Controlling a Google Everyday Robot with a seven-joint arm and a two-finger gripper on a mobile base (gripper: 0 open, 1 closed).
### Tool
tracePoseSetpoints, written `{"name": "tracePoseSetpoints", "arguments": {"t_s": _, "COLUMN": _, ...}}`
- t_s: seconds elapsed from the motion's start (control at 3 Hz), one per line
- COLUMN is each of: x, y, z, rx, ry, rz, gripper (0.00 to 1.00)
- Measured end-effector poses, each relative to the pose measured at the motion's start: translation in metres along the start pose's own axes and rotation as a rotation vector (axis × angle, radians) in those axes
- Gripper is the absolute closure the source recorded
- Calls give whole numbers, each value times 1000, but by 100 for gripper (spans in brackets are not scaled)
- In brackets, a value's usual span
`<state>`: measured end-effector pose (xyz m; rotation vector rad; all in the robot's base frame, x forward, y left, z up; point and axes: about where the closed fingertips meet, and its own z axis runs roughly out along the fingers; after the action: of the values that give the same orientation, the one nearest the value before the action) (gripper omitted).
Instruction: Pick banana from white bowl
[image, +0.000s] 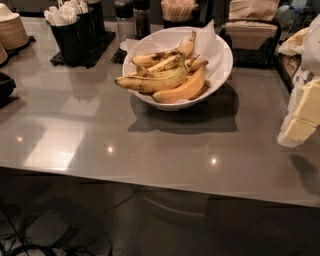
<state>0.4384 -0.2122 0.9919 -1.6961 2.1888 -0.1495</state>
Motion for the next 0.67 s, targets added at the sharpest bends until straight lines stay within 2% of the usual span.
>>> {"name": "tracePoseSetpoints", "arguments": {"t_s": 0.33, "x": 0, "y": 0, "z": 0, "rx": 0, "ry": 0, "rz": 0, "gripper": 0}}
{"name": "tracePoseSetpoints", "arguments": {"t_s": 0.67, "x": -6, "y": 14, "z": -24, "rx": 8, "ry": -30, "rz": -31, "gripper": 0}}
